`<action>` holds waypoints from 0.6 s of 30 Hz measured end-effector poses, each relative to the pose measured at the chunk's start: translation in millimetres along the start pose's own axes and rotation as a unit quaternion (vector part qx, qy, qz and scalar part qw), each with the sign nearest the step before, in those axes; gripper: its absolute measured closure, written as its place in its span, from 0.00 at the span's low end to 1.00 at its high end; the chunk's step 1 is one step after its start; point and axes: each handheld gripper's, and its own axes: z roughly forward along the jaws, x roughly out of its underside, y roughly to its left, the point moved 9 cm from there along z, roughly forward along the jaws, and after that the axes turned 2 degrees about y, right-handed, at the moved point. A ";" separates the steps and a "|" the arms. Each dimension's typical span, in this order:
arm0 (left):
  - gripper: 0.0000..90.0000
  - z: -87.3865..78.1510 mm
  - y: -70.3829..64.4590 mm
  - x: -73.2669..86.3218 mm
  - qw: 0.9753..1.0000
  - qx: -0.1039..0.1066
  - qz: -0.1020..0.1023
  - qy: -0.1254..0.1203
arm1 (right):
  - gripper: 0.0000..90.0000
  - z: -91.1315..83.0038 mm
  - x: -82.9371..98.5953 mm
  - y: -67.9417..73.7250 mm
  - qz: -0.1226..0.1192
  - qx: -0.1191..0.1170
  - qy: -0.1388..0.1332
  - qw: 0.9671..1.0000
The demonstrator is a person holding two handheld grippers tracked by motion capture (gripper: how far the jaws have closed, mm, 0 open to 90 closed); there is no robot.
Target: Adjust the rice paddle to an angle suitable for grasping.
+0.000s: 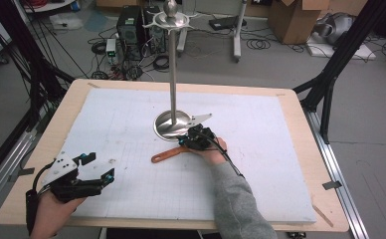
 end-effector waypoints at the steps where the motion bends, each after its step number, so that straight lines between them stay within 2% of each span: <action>1: 0.16 -0.2 0.0 0.2 1.000 -0.001 0.000 0.001 | 1.00 0.5 0.4 -0.6 0.000 0.001 0.001 1.000; 13: 0.16 -2.1 0.4 5.2 1.000 -0.005 0.000 0.010 | 1.00 6.2 3.6 -4.7 0.007 0.007 0.012 1.000; 18: 0.16 -4.4 1.4 6.3 1.000 -0.006 -0.003 0.011 | 1.00 9.8 3.0 -4.1 -0.006 0.013 0.020 1.000</action>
